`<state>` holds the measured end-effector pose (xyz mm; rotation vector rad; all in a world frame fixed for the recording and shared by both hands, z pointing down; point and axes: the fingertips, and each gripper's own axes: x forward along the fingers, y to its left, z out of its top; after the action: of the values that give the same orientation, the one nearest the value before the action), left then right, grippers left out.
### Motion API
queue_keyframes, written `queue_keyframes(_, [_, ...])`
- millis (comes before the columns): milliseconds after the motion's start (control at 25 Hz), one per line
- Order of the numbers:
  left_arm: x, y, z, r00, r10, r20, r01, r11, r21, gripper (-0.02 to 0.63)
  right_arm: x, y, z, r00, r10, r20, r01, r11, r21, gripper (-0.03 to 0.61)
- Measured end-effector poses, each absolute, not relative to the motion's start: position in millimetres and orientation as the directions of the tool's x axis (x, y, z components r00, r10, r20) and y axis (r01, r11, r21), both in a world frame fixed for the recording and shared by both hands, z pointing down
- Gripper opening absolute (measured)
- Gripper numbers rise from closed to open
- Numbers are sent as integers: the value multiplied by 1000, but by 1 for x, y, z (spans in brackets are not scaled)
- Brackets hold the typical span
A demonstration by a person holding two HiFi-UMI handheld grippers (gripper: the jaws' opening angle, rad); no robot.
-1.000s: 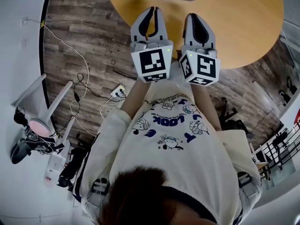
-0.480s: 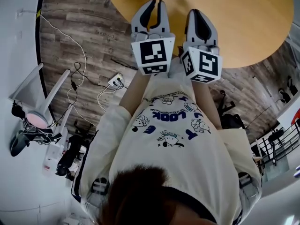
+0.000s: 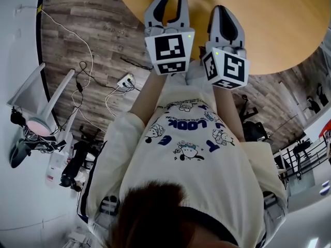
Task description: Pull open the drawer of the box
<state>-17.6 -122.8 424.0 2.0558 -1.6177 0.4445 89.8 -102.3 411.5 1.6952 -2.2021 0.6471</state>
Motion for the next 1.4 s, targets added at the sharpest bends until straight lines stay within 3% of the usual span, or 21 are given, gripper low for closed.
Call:
queue_keyframes(520, [-7,-133,453,263,-764,589,-962,-161,221,165,98,-104,426,-265,-819,510,-963,199,-180,40])
queue_keyframes(1400, [-9,-148,481,233,-685,690,-971,-134,196,150,102,-109,442,-267,-800,537,-962,195,-189,39])
